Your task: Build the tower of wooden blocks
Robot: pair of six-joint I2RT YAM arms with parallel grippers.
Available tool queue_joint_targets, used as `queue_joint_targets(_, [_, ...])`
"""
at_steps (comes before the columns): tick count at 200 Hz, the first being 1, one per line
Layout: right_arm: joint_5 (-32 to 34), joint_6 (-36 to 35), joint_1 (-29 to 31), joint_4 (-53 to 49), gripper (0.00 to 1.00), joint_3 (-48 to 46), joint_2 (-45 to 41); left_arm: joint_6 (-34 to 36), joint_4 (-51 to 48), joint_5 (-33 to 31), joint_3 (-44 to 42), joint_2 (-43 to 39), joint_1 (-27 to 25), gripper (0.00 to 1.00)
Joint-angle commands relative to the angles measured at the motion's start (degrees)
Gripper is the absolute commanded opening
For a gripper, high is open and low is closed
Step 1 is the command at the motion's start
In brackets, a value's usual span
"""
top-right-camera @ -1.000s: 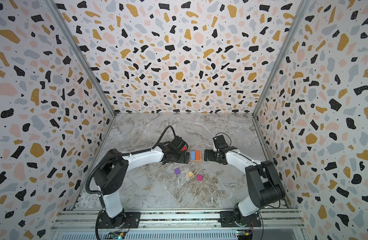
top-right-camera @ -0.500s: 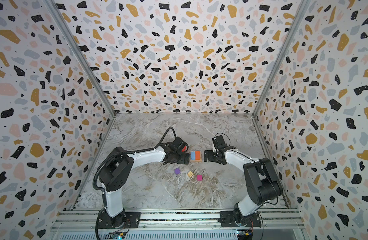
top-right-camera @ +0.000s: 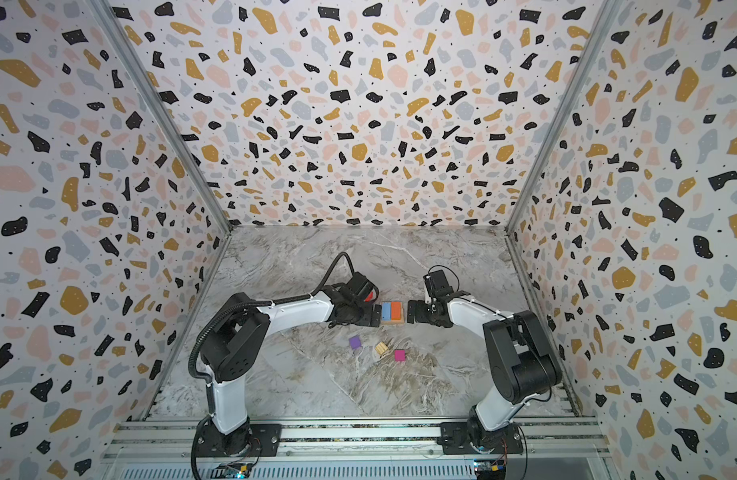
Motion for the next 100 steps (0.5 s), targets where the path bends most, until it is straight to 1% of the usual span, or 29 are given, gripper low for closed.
queue_joint_targets(1, [-0.5, -0.6, 0.4, -0.1, 1.0, 1.8, -0.1, 0.0, 1.0, 0.0, 1.5, 0.5, 0.5, 1.0])
queue_joint_targets(100, [-1.0, -1.0, 1.7, 0.3, 1.0, 2.8, 1.5, -0.4, 1.8, 1.4, 1.9, 1.0, 0.6, 1.0])
